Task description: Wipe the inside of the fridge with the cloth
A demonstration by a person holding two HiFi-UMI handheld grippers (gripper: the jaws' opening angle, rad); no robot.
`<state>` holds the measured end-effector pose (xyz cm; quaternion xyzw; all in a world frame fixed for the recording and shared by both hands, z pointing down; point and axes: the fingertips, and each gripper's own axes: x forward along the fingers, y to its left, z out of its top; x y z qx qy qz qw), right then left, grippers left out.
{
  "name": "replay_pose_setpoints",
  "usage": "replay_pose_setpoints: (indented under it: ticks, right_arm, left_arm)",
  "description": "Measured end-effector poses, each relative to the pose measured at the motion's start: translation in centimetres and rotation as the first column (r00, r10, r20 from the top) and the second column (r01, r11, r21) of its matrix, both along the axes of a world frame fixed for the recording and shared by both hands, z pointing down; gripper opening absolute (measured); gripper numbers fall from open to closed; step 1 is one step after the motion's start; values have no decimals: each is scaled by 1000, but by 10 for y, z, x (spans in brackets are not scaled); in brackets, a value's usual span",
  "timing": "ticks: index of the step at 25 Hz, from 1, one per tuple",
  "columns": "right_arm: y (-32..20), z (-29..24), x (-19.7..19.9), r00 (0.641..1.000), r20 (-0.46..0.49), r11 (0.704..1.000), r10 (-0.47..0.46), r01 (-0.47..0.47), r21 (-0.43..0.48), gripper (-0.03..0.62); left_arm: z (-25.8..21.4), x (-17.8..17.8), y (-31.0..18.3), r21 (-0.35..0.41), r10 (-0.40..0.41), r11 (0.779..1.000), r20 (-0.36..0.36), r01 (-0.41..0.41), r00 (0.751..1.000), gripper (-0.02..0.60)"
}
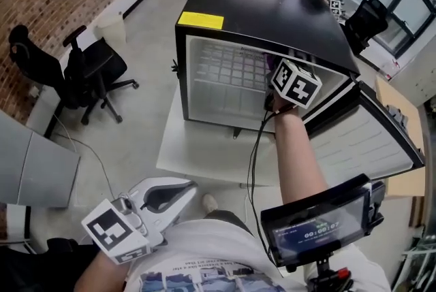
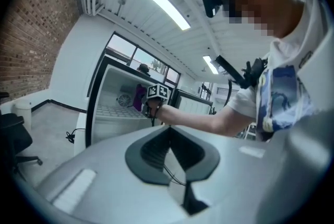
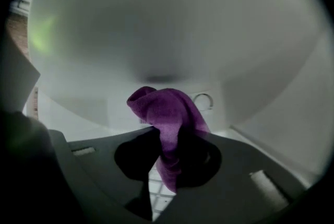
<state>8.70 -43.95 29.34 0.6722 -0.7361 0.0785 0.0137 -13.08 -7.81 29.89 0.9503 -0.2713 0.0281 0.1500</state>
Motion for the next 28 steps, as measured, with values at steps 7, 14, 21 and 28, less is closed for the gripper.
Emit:
replay_pose_setpoints:
  ticks: [7, 14, 21, 28]
  right_arm:
    - [7, 7, 67, 978, -28, 977, 208, -209, -28, 74]
    - [23, 2, 75, 961, -40, 962, 273, -273, -12, 74]
    - [59, -11, 77, 952, -32, 953, 303, -302, 29, 74]
    - [101, -12, 84, 945, -27, 945, 327, -326, 37, 74]
  left_arm:
    - [1, 1, 1, -5, 23, 1000, -7, -23, 1000, 8]
    - [-1, 4, 4, 1, 46, 999, -6, -46, 999, 8]
    - [-1, 3, 15, 3, 75, 997, -4, -75, 997, 8]
    - [-1, 3, 34, 9, 121, 993, -6, -121, 993, 8]
